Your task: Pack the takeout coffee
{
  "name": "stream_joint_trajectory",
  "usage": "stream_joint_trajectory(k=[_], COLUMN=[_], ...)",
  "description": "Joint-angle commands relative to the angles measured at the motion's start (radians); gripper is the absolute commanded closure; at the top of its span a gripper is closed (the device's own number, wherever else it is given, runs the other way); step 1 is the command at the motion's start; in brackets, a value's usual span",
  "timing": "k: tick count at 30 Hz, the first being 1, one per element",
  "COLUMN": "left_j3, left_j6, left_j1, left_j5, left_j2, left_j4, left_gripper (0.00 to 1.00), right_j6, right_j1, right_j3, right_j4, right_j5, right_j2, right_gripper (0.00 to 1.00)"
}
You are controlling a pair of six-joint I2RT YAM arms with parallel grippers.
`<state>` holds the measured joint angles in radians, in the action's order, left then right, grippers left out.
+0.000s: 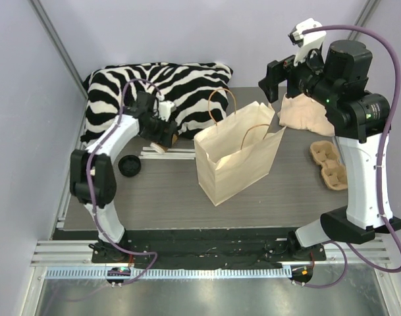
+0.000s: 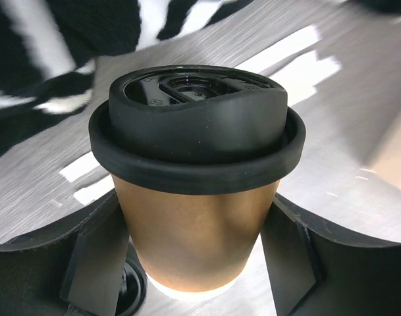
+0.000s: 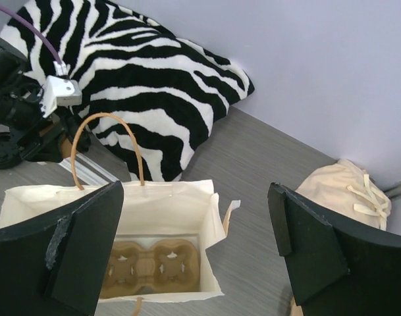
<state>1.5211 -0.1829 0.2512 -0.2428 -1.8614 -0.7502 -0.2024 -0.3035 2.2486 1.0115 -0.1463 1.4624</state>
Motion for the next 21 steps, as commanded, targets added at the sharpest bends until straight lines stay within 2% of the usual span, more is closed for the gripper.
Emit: stream_joint_trajectory(k=[1,3,4,7,10,12,14,17,18,21], left_j3=[-0.035,-0.097,-0.128,-0.271,-0.383,-0.424,-0.434,-0.423,-0.426,-0.441], left_j6=[0.051,0.065,0.072,0.128,0.08,0.042,0.002,-0.134,-0.197,-0.344], left_j1=[-0.044,-0.081,-0.096,-0.148,-0.152,-0.15,-0.15,-0.15,-0.15,-0.15], left_j5=[-0.168,-0.264,-0.356,-0.514,-0.593,-0.596,-0.628,-0.703,-0.713,-0.762], left_j2=[0.22,0.345,0.393,0.603,0.802,0.908,0.956,1.04,1.06,1.142], left_j4=[0.075,0.115,0.179,0.364,0.458,0.46,0.419,0.284,0.232,0.113], left_gripper=[0.3,0.3,0.3,0.27,0.24,0.24,0.26,0.26,0.27,0.29], right_j6=[0.087,0.129,0.155,0.27,0.389,0.469,0.492,0.385,0.274,0.117], right_j1=[0.004,0.004,0.004,0.004,0.0,-0.028,-0.063,-0.17,-0.218,-0.284], right_j3=[0.049,0.063,0.078,0.091,0.053,0.016,0.014,0.048,0.054,0.026], right_j4=[-0.094,-0.129,-0.142,-0.192,-0.263,-0.333,-0.361,-0.306,-0.285,-0.229], right_j5=[-0.064,-0.125,-0.159,-0.3,-0.46,-0.516,-0.559,-0.578,-0.587,-0.595], right_j2=[0.004,0.013,0.024,0.048,0.068,0.081,0.114,0.16,0.165,0.162], right_gripper=[0.0,0.0,0.0,0.0,0.06,0.14,0.17,0.21,0.24,0.27])
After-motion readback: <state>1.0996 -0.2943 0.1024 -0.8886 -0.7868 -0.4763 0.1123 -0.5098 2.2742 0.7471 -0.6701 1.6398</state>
